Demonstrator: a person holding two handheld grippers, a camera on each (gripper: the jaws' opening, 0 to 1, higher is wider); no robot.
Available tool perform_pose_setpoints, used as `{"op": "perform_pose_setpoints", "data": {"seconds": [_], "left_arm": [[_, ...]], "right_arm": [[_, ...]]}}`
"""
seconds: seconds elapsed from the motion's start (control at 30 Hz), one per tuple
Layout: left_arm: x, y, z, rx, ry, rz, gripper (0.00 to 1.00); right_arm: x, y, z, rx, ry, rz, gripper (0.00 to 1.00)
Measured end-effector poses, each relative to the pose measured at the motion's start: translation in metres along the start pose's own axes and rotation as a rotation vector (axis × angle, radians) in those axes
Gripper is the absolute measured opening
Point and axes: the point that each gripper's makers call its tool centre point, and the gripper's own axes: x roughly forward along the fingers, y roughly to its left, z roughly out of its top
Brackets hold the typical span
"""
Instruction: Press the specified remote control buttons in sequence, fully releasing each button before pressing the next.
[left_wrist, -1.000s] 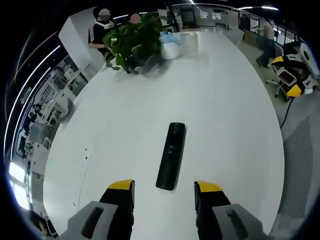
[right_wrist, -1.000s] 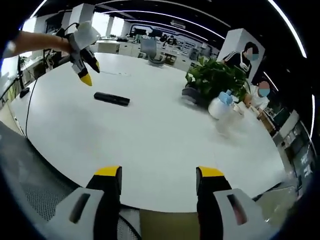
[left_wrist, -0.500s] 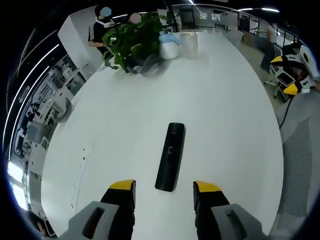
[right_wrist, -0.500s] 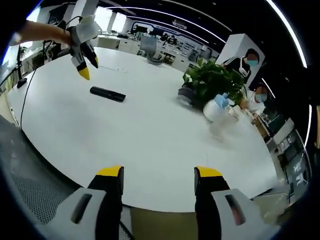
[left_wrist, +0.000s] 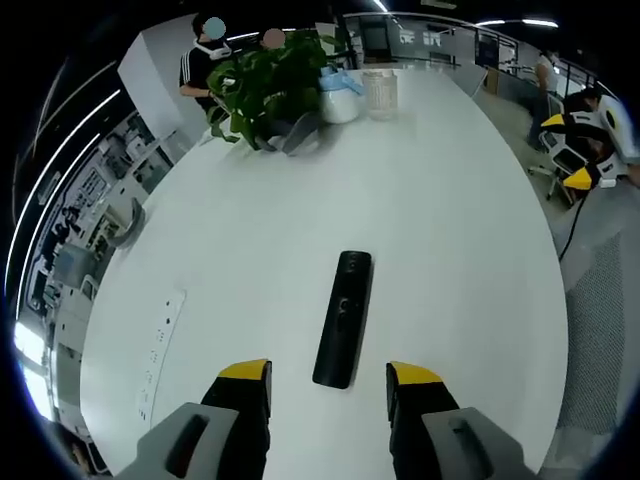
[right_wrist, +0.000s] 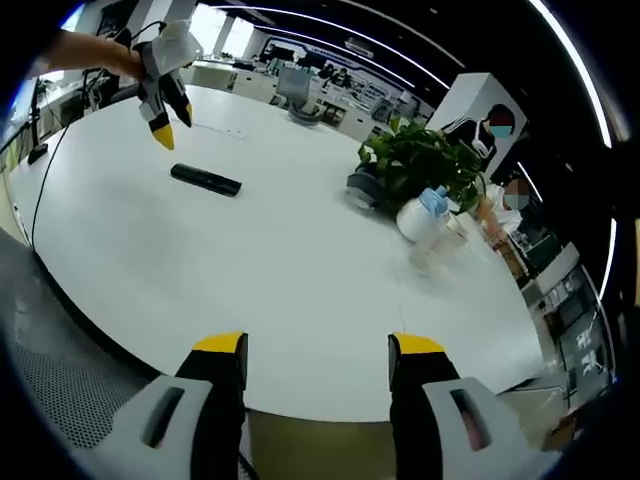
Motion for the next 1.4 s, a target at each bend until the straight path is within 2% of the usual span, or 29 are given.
{"op": "perform_pose_setpoints", "data": {"seconds": [0.03,0.1,0.13,0.2,0.3,0.4,0.53,0.9,1.17,1.2,1.23,1.4], "left_arm": [[0.003,0.001,-0.001,0.005,0.002,-0.001,0.47],[0.01,0.003,-0.004,0.015,0.015,-0.001,0.46],[0.013,0.005,-0.004,0.02,0.018,0.002,0.46],[0.019,0.005,-0.005,0.028,0.021,-0.009,0.43],[0.03,0.004,-0.004,0.025,0.023,-0.033,0.43],[0.04,0.001,-0.005,0.024,0.036,-0.055,0.41],[0.051,-0.001,-0.01,0.032,0.057,-0.072,0.4],[0.067,-0.005,-0.012,0.022,0.079,-0.111,0.34],[0.077,-0.013,-0.019,0.073,0.123,-0.13,0.31],[0.078,-0.012,-0.015,0.081,0.103,-0.131,0.3],[0.081,-0.011,-0.016,0.056,0.113,-0.123,0.29],[0.077,-0.012,-0.016,0.051,0.103,-0.154,0.27]], "right_arm": [[-0.001,0.004,0.002,0.031,-0.011,0.019,0.57],[-0.002,0.002,0.006,-0.016,-0.03,0.003,0.57],[-0.002,0.001,0.005,-0.029,-0.021,-0.005,0.56],[0.001,0.001,-0.002,-0.005,0.014,0.002,0.56],[0.0,0.004,0.002,0.013,-0.006,0.015,0.58],[0.0,0.006,0.001,-0.011,0.0,0.016,0.57],[0.001,0.004,0.001,0.014,-0.001,0.02,0.56],[0.002,0.004,-0.002,0.01,0.01,0.022,0.53],[0.003,0.007,-0.001,-0.018,0.015,0.037,0.51],[0.004,0.008,-0.001,-0.02,0.015,0.038,0.51],[0.004,0.008,-0.001,-0.019,0.015,0.041,0.51],[0.004,0.009,0.0,-0.022,0.009,0.045,0.49]]}}
